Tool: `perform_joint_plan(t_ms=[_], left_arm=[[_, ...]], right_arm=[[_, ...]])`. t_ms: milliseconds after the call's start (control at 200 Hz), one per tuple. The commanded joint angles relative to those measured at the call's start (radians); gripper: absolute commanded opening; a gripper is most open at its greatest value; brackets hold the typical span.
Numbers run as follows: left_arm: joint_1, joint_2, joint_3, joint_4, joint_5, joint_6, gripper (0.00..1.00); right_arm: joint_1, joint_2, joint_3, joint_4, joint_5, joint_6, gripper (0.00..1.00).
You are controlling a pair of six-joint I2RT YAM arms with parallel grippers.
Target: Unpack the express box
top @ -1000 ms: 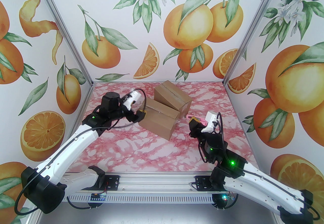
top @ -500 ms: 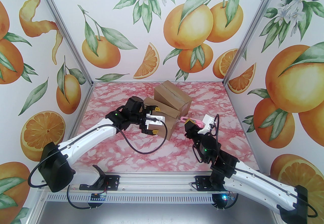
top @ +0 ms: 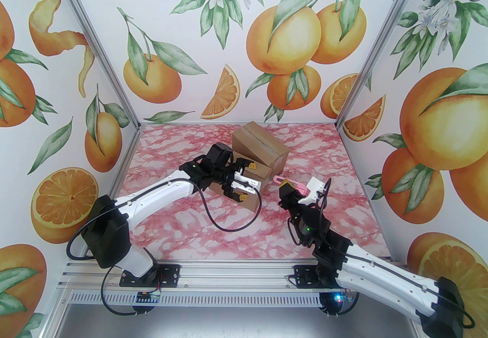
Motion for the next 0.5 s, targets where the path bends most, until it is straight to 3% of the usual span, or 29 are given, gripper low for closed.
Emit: perform_joint_plan(t_ms=[0, 495], left_arm=[[-0.006, 0.014, 0.039, 0.003, 0.022, 0.03, 1.0], [-0.008, 0.037, 0.023, 0.061, -0.013, 0.012, 1.0]], right_arm=[[-0.021, 0.018, -0.013, 0.101, 0.001, -0.002, 0.0], [-0.085, 0.104, -0.078, 0.276, -0.098, 0.085, 0.0]])
